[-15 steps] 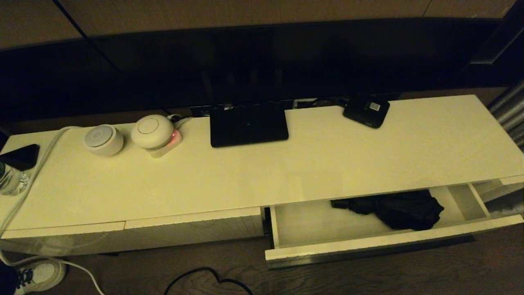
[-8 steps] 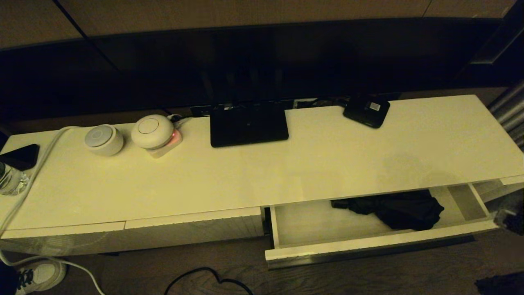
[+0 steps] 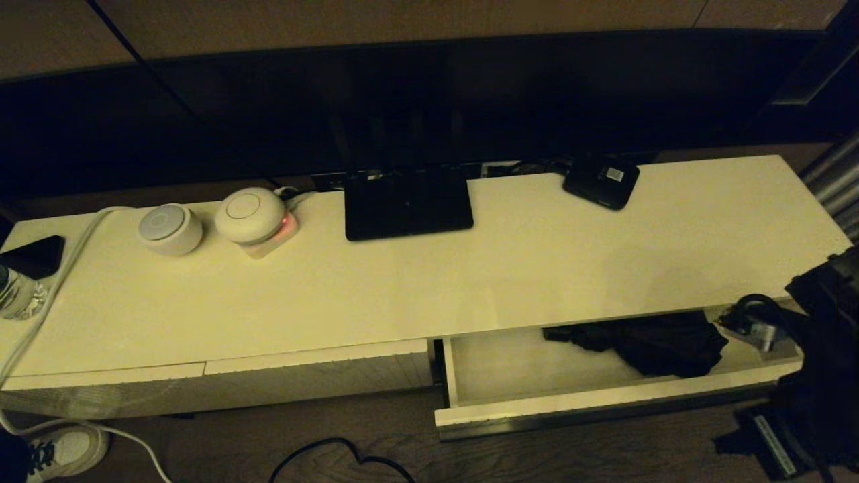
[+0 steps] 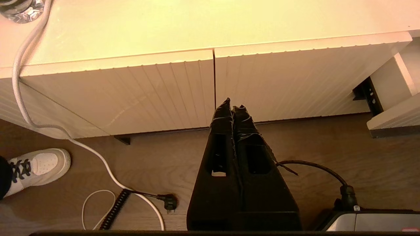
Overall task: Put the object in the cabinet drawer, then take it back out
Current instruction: Open the drawer
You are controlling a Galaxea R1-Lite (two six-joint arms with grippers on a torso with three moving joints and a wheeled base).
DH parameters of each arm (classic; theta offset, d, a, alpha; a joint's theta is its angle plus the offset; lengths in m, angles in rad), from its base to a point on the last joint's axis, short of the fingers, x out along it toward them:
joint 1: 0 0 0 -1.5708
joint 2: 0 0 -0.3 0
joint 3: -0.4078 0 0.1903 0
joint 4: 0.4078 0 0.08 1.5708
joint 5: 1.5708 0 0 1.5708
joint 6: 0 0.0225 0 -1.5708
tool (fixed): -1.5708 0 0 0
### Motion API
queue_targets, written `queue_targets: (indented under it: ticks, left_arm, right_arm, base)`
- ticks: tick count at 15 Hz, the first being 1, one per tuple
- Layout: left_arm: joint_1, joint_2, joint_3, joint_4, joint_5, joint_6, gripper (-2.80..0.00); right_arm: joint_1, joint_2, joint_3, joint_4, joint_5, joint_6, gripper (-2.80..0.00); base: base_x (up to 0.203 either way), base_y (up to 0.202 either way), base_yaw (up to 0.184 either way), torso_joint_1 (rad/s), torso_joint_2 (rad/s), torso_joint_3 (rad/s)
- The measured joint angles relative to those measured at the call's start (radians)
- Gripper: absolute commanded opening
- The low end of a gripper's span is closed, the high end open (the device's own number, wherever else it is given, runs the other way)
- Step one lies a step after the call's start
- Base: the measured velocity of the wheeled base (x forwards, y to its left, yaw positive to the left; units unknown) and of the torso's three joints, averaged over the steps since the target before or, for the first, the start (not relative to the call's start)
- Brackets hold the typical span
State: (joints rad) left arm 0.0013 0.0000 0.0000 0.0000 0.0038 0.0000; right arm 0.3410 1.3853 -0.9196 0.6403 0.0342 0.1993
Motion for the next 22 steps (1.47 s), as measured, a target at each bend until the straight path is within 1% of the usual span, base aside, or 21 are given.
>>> queue_targets:
  ticks: [2,5,6,11,18,22]
  left_arm:
    - [0.0,0.0,0.0,0.0,0.0,0.0,-2.8]
    - [0.0,0.0,0.0,0.0,0.0,0.0,-2.8]
    - [0.0,0.0,0.0,0.0,0.0,0.0,-2.8]
    - [0.0,0.0,0.0,0.0,0.0,0.0,-2.8]
    - [0.0,0.0,0.0,0.0,0.0,0.0,-2.8]
    - [0.0,0.0,0.0,0.0,0.0,0.0,-2.8]
  right_arm:
    - [0.0,0.058,-0.026,-0.024,-0.002,0.061,-2.8]
    - [-0.001,0.122,-0.061,-0.053,-0.006,0.066,-2.8]
    - [-0.001,0.141,-0.069,-0.071,-0.019,0.066,-2.8]
    - [-0.001,0.221,-0.082,-0.215,-0.128,0.064,-2.8]
    - [-0.008,0.286,-0.086,-0.341,-0.142,0.056,-2.8]
    - [-0.014,0.31,-0.068,-0.411,-0.162,0.004,-2.8]
  base:
    - [0.0,0.0,0.0,0.0,0.0,0.0]
    - [0.0,0.0,0.0,0.0,0.0,0.0]
    - [0.0,0.0,0.0,0.0,0.0,0.0]
    - [0.0,0.0,0.0,0.0,0.0,0.0]
    - [0.0,0.0,0.0,0.0,0.0,0.0]
    - [0.0,0.0,0.0,0.0,0.0,0.0]
